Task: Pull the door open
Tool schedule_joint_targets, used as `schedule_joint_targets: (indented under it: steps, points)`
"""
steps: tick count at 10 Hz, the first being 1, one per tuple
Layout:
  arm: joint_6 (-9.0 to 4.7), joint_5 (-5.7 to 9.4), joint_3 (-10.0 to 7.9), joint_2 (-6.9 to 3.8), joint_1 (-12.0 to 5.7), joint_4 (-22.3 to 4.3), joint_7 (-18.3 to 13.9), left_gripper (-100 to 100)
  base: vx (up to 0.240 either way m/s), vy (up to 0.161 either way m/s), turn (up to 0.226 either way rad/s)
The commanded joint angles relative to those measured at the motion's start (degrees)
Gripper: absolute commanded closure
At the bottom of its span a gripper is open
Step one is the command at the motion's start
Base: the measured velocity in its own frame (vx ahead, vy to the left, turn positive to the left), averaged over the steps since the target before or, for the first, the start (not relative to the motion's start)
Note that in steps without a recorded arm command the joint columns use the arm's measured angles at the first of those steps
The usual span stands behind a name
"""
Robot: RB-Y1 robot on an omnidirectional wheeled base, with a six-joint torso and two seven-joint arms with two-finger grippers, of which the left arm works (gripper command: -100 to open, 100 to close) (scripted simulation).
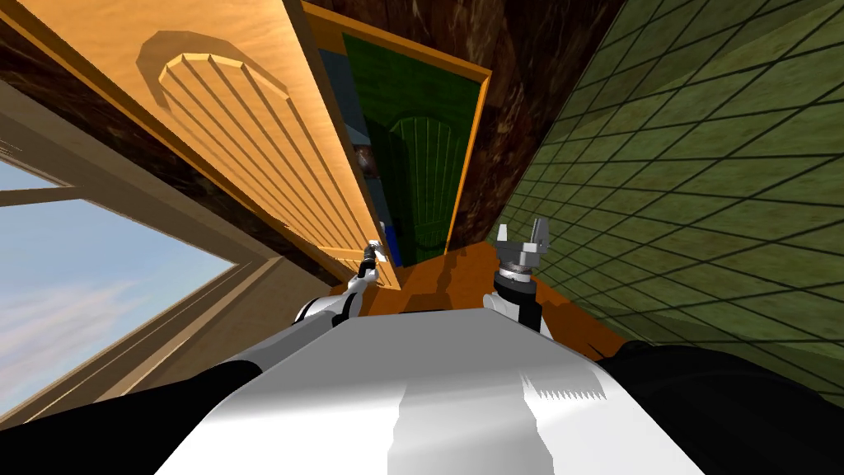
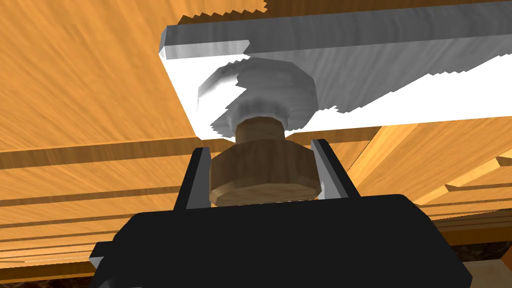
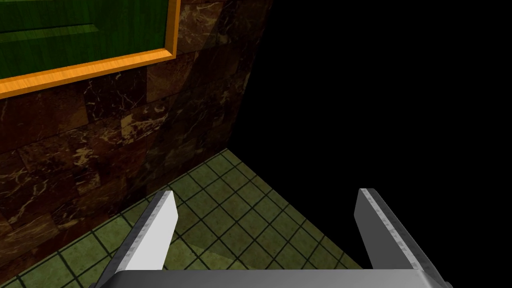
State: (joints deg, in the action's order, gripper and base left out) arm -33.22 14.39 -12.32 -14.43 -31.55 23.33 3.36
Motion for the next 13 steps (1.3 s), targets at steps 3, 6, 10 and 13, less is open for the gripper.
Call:
schedule_joint_targets:
  steps: [3, 6, 10, 13]
  points:
    - [0.08, -0.03, 0.07, -0.26, 0.06, 0.1, -0.2, 100, -0.222, 0.035, 0.006]
    - [0.09, -0.13, 0.27, -0.33, 0.09, 0.2, -0.5, 100, -0.180, 0.037, 0.002]
    - [0.09, -0.18, 0.37, -0.36, 0.11, 0.2, -0.6, 100, -0.087, 0.017, 0.002]
    - [0.12, -0.38, 0.76, -0.50, 0.17, 0.3, -1.1, 100, -0.133, 0.024, -0.044]
